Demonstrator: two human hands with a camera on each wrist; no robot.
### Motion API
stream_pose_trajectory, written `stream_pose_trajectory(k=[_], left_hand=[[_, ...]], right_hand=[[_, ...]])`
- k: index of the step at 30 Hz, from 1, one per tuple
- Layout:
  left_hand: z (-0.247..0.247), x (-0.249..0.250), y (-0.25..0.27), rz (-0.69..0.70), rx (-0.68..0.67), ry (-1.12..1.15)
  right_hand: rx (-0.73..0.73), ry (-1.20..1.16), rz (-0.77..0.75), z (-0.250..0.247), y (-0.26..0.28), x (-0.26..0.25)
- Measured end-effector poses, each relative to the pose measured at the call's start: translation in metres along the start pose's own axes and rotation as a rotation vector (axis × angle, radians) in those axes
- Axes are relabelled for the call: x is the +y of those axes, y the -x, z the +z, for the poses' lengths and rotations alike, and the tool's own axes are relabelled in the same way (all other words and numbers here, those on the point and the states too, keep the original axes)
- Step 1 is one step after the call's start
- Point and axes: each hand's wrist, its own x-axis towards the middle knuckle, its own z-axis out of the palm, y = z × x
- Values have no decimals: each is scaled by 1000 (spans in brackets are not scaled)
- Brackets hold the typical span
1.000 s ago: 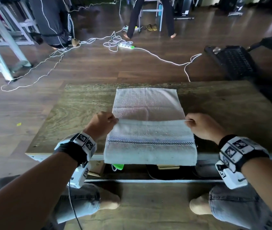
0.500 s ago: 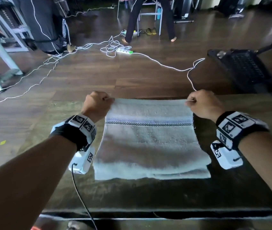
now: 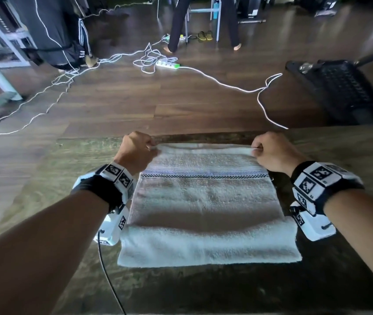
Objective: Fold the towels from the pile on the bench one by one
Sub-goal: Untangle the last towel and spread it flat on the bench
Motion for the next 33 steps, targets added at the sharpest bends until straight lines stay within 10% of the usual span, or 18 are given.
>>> stream_pose_trajectory(k=[10,33], left_hand=[[-32,31,37,7,-88,27],[-141,50,174,37,108,36]], right_hand=[[-133,-5,-62,-2,18,-22],[289,-442,-163,-109,204,-52]])
